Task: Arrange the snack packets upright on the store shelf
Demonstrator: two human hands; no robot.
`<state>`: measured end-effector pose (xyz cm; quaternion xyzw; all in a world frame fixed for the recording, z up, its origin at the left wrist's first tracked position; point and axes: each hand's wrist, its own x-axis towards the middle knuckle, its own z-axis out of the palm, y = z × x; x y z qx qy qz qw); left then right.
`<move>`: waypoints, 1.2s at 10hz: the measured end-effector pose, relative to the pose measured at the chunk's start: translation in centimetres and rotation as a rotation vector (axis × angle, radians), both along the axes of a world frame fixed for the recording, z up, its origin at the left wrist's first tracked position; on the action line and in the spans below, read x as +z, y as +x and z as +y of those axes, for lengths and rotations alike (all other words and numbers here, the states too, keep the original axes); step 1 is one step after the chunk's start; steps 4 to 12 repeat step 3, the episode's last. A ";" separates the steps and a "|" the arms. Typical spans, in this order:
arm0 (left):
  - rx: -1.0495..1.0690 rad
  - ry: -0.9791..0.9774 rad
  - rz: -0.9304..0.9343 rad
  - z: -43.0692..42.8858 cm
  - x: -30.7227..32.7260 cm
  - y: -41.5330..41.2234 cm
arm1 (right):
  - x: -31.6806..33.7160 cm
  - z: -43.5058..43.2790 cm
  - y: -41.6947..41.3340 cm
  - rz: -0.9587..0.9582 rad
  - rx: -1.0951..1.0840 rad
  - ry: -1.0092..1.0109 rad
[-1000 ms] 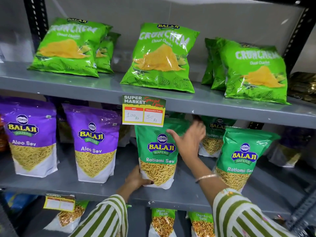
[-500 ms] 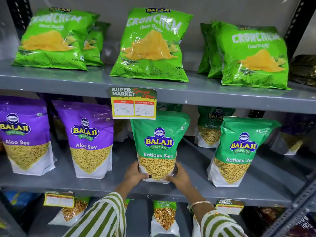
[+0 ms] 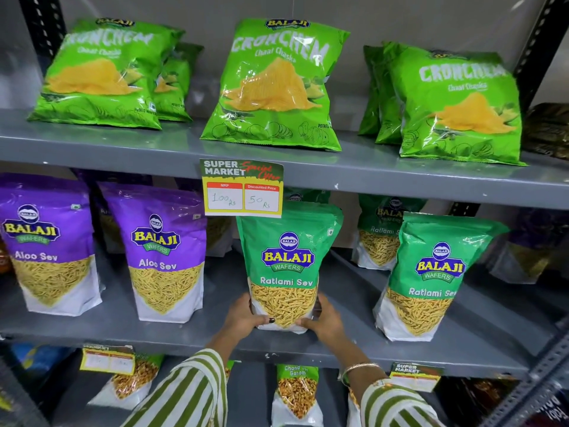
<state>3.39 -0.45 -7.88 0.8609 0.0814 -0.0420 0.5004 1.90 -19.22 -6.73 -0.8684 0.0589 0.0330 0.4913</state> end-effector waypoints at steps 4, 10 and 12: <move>0.039 0.091 -0.102 -0.1 1.4 -1.3 | 2.6 0.9 -0.9 -0.191 -0.035 -0.191; 0.039 0.091 -0.102 -0.1 1.4 -1.3 | 2.6 0.9 -0.9 -0.191 -0.035 -0.191; 0.039 0.091 -0.102 -0.1 1.4 -1.3 | 2.6 0.9 -0.9 -0.191 -0.035 -0.191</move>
